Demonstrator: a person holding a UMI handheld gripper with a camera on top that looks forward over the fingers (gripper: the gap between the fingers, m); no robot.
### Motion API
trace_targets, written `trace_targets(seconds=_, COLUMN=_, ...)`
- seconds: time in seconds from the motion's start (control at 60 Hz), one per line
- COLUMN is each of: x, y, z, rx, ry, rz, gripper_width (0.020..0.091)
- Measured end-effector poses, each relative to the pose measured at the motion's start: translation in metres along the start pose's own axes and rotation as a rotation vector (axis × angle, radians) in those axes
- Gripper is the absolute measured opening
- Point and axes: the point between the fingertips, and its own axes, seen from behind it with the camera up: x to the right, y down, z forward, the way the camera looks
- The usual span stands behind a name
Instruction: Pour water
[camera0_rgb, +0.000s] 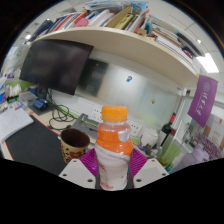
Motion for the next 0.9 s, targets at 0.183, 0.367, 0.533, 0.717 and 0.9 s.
trace_targets(seconds=0.183, x=0.022, y=-0.004, z=0.033, rx=-0.133, ry=0.009, rz=-0.44, gripper_width=0.0375)
trace_targets(seconds=0.367, x=0.03, y=-0.015, z=0.053, rx=-0.169, ry=-0.022, rz=-0.95, gripper_width=0.0381)
trace_targets(seconds=0.533, x=0.022, y=-0.031, z=0.064, rx=-0.135, ry=-0.047, rz=-1.251, gripper_width=0.0382)
trace_targets(seconds=0.717, x=0.023, y=-0.033, z=0.081, rx=-0.169, ry=-0.034, rz=-1.502, gripper_width=0.038)
trace_targets(seconds=0.9, x=0.028, y=-0.023, z=0.088, rx=-0.235, ry=-0.011, rz=-1.652, gripper_width=0.0381)
